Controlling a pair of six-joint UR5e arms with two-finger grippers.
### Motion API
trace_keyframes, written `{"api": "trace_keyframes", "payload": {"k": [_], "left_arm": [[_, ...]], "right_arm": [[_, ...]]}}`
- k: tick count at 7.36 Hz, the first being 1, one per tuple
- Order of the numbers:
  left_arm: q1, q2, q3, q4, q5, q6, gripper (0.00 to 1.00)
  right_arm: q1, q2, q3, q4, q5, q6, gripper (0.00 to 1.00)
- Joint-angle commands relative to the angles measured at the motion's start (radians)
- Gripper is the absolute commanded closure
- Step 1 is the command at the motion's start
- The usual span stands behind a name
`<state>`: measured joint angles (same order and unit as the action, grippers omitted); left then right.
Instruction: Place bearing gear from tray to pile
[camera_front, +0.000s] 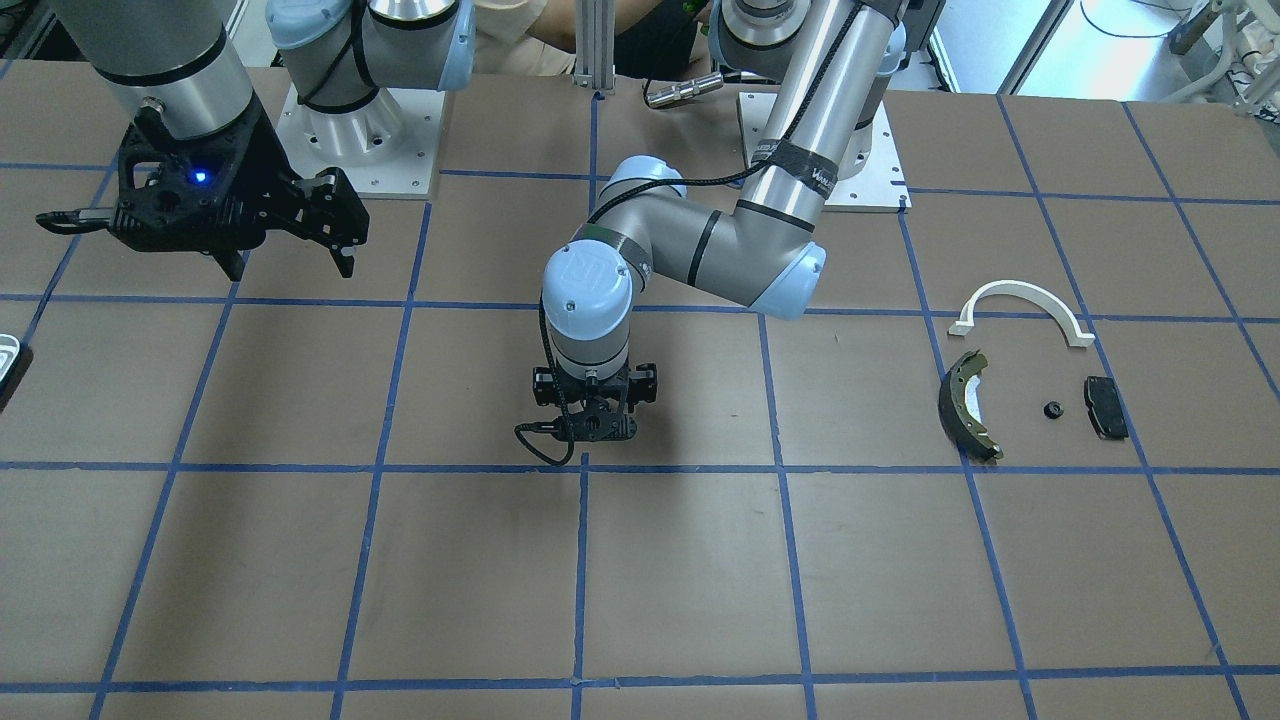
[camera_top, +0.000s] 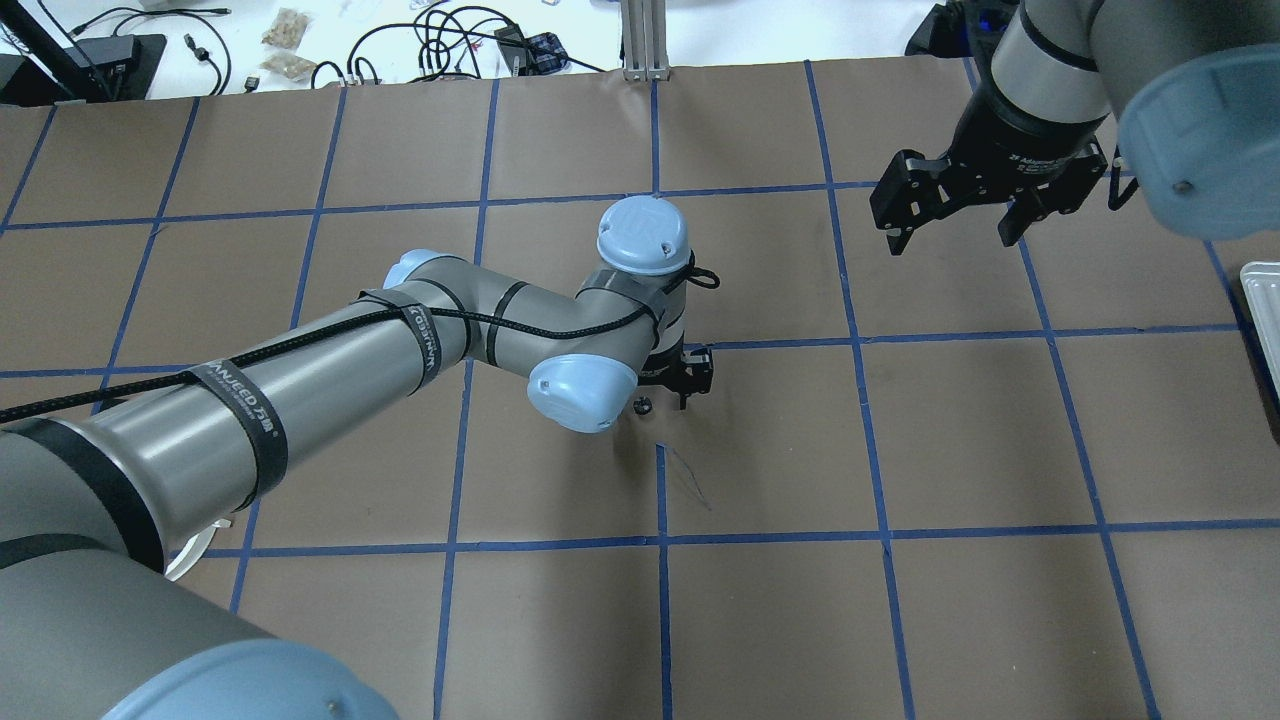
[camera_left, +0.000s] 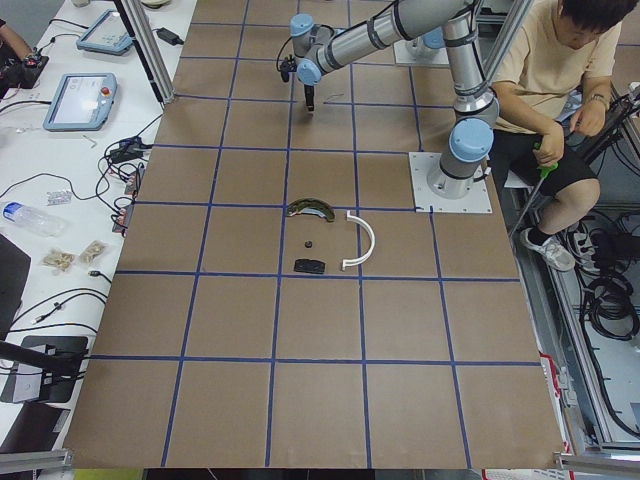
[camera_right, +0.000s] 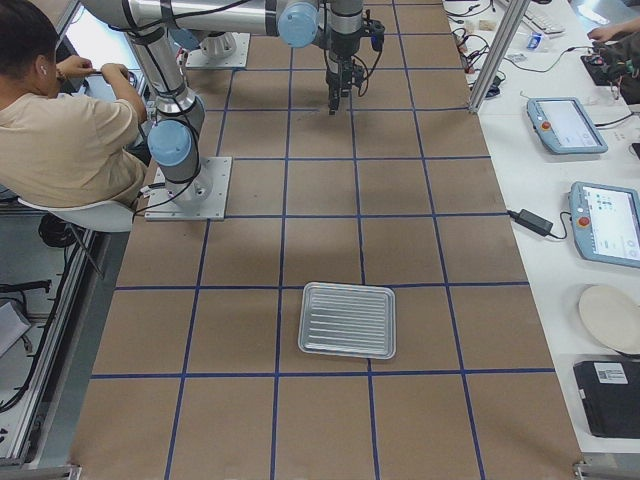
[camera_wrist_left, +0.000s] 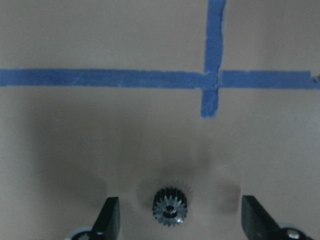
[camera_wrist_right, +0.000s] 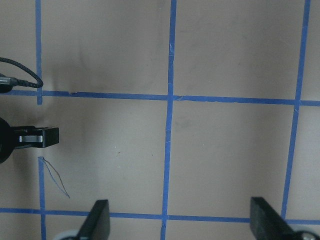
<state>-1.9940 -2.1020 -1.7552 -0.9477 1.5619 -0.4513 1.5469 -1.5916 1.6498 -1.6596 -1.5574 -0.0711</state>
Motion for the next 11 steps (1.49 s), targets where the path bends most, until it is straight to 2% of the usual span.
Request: {"api": "trace_keyframes", "payload": {"k": [1,4,5,6,8,9,11], "left_arm": [[0.001,-0.004,-0.003,0.009,0.004,0.000,0.53],[0.007,0.013,-0.024,-0.008,0.010,0.009,0.55],[0.011,0.022,-0.027,-0.008,0.007,0.011,0.69],[0.017,0.025,-0.021,-0.008,0.004,0.011,0.80],[0.041,0.043,-0.007,-0.025,0.001,0.016,0.83],[0.084,0.078,0.012,-0.072,0.001,0.052,0.84],[0.196,0.166,0.080,-0.295,0.003,0.242,0.84]], "right_arm": [[-0.001,-0.007,-0.033,0.010,-0.006,-0.006,0.00],[-0.004,-0.005,-0.047,0.008,-0.003,-0.004,0.00],[-0.004,-0.005,-0.048,0.001,-0.003,-0.004,0.00],[-0.004,-0.005,-0.045,-0.002,-0.003,-0.003,0.00],[-0.004,-0.005,-0.038,0.000,-0.001,0.004,0.00],[-0.004,-0.005,-0.035,0.000,-0.001,0.007,0.00],[-0.002,-0.007,-0.031,-0.002,0.000,0.008,0.00]]}}
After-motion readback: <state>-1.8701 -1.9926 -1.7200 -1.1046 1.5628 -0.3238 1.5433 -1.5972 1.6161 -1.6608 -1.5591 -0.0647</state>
